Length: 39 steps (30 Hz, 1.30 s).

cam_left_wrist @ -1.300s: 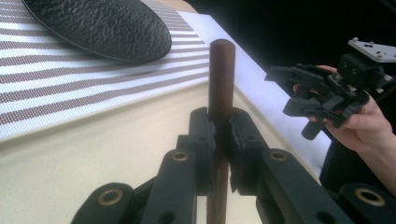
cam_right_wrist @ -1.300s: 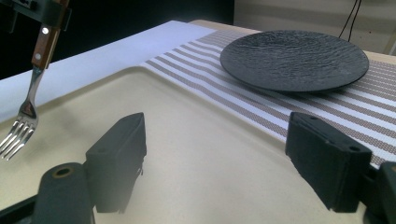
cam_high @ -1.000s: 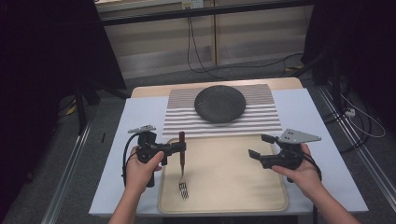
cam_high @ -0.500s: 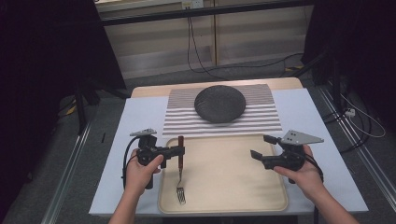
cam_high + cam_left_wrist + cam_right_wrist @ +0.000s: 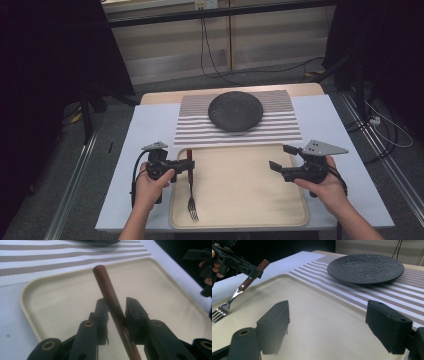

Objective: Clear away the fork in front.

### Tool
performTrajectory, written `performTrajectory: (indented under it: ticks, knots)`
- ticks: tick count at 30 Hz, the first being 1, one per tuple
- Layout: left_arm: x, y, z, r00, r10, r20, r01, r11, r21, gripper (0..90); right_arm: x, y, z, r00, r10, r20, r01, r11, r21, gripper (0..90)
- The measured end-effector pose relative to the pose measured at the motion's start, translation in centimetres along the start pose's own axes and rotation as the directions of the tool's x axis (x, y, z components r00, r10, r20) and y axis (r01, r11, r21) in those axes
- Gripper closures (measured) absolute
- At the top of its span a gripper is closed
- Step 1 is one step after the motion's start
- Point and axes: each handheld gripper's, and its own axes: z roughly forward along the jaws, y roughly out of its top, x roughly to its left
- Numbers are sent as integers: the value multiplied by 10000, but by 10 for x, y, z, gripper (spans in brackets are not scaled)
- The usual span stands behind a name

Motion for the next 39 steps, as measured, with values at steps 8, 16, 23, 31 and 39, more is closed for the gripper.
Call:
performTrajectory:
  ticks: [8, 16, 23, 31, 39]
  knots:
    - [5, -5, 10, 9993, 100, -350, -96, 9999, 101, 679, 0, -1, 0, 10000, 50, 25, -50, 10000, -9, 189]
    - [10, -9, 15, 9983, 200, -551, -179, 9991, 377, 663, -1, -3, -1, 10000, 93, 1, -93, 10000, -34, 187]
    - [15, -13, 13, 9964, 94, -846, -63, 9993, 366, 657, -1, -4, 0, 9999, 120, 2, -120, 9999, -35, 188]
    - [19, -16, 12, 9948, 0, -1023, 40, 9992, 394, 650, -1, -4, 0, 9999, 109, -5, -109, 9999, -6, 187]
    - [21, -18, 11, 9920, -52, -1265, 81, 9997, 221, 644, -2, -4, -1, 9999, 112, 4, -112, 9999, -7, 186]
